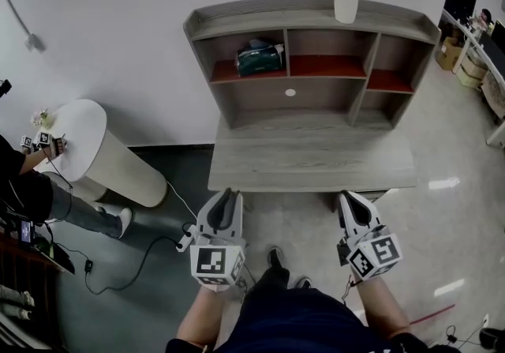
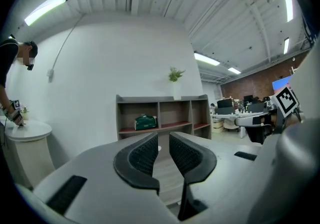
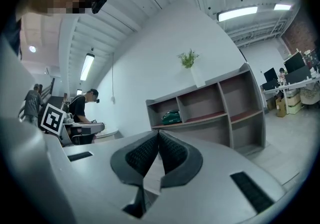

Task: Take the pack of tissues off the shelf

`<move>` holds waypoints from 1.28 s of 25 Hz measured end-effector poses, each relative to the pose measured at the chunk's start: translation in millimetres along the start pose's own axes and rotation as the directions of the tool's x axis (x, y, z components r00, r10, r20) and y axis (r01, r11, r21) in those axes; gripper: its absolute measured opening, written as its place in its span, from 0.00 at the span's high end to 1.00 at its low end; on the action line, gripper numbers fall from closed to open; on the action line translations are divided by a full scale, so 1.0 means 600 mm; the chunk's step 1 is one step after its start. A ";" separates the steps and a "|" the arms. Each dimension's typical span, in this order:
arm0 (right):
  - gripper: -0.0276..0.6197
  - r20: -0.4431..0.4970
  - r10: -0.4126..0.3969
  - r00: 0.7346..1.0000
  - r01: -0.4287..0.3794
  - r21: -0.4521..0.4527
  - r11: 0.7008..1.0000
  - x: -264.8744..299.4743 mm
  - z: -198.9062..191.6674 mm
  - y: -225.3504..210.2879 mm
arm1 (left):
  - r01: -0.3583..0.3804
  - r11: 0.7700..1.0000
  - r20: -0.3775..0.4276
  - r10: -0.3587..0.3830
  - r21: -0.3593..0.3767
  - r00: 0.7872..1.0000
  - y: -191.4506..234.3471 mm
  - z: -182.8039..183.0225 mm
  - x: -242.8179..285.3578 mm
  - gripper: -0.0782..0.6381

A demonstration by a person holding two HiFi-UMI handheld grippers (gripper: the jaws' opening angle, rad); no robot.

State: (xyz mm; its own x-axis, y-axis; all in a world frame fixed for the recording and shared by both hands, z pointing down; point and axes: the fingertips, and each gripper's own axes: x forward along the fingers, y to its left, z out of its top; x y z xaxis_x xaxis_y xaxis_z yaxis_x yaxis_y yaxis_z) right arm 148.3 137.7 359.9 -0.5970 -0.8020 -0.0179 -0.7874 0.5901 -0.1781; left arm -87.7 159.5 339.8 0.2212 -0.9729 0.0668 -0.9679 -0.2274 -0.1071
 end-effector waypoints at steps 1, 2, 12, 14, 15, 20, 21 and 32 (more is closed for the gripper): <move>0.94 0.001 -0.004 1.000 0.004 -0.005 1.000 0.009 0.002 -0.001 | 0.004 1.000 -0.001 -0.004 -0.001 1.000 0.007 0.000 0.009 0.78; 0.94 0.004 -0.007 1.000 0.007 -0.007 1.000 0.022 0.003 -0.003 | 0.007 1.000 0.001 -0.007 -0.001 1.000 0.016 0.001 0.020 0.78; 0.94 0.010 -0.062 0.998 0.063 -0.058 0.996 0.130 0.023 -0.016 | 0.071 0.997 0.019 -0.071 -0.015 0.997 0.092 -0.003 0.136 0.78; 0.94 0.004 -0.080 0.997 0.080 -0.071 0.994 0.146 0.026 -0.016 | 0.087 0.996 0.016 -0.086 -0.024 0.996 0.106 -0.006 0.153 0.78; 0.94 0.001 -0.089 0.996 0.089 -0.077 0.993 0.154 0.028 -0.016 | 0.094 0.995 0.016 -0.093 -0.028 0.996 0.114 -0.007 0.160 0.78; 0.94 -0.002 -0.122 0.993 0.121 -0.092 0.988 0.198 0.035 -0.015 | 0.111 0.993 0.027 -0.110 -0.038 0.994 0.158 -0.011 0.195 0.78; 0.94 -0.005 -0.128 0.992 0.127 -0.092 0.988 0.205 0.034 -0.014 | 0.114 0.993 0.026 -0.113 -0.043 0.993 0.166 -0.015 0.199 0.78; 0.94 -0.045 -0.129 0.991 0.124 -0.088 0.988 0.270 0.010 0.006 | 0.108 0.991 0.002 -0.108 -0.077 0.994 0.226 -0.053 0.221 0.78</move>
State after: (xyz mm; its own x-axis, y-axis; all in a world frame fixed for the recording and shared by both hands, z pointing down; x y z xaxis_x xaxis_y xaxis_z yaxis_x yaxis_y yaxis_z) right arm 49.3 9.4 350.7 -0.4970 -0.8663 0.0497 -0.8660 0.4916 -0.0914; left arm -193.4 1.2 365.8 0.3250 -0.9426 0.0762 -0.9446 -0.3275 -0.0226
